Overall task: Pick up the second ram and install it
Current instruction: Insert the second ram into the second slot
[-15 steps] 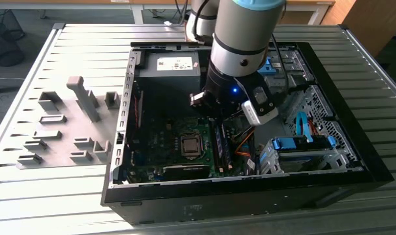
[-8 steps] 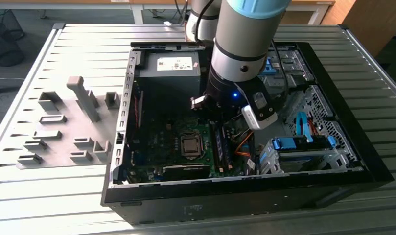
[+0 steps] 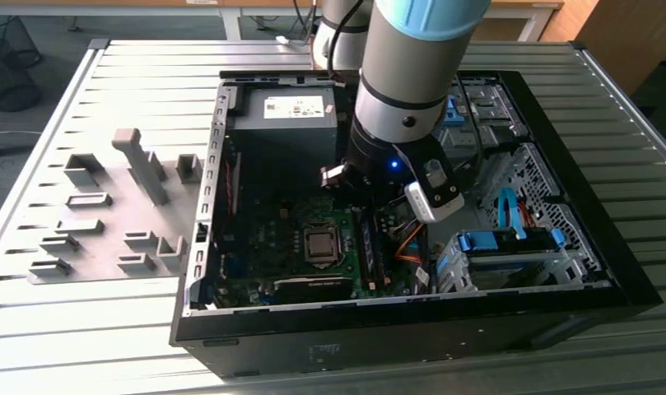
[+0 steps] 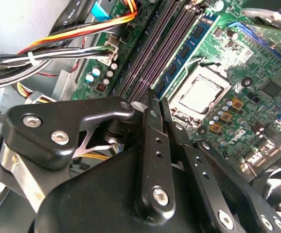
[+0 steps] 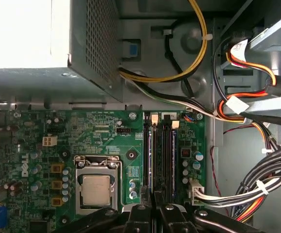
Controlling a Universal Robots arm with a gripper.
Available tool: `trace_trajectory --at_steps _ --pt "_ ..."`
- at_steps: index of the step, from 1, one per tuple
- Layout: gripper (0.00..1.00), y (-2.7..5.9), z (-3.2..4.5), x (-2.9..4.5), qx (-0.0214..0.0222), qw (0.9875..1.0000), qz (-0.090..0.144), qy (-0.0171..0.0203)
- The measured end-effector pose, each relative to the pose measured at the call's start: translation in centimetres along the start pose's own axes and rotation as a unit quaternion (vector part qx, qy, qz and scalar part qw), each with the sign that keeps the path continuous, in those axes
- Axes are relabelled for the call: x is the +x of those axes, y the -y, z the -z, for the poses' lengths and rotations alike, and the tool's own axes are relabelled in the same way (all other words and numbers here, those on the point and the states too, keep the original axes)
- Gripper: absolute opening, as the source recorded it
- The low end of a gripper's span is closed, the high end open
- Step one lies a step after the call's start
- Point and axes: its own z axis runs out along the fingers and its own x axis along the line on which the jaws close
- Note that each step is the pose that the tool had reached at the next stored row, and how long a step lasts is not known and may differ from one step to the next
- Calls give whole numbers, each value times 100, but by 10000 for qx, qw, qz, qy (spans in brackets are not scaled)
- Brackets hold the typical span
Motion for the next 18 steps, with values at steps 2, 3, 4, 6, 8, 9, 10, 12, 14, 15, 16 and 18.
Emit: trace_trajectory --at_steps 2,3,4,6,8,9,10,12,14,15,16,18 --pt "14 31 -6 -5 -1 10000 1 0" --pt "14 41 -11 -6 -1 10000 0 0" --pt "14 44 -19 -8 -1 10000 -1 0" --pt "14 46 -38 -14 -2 10000 -12 1" --pt "14 46 -69 -21 -3 10000 -54 2" --pt "14 47 -84 -24 -4 10000 -74 2" --pt "14 47 -96 -24 -4 10000 -90 2" --pt "14 48 -123 -25 -5 9999 -120 3" --pt "14 48 -142 -26 -6 9999 -135 4" --pt "14 49 -142 -26 -5 9999 -135 3" --pt "14 49 -142 -26 -5 9999 -135 3" --pt "14 49 -143 -26 -5 9999 -135 3"
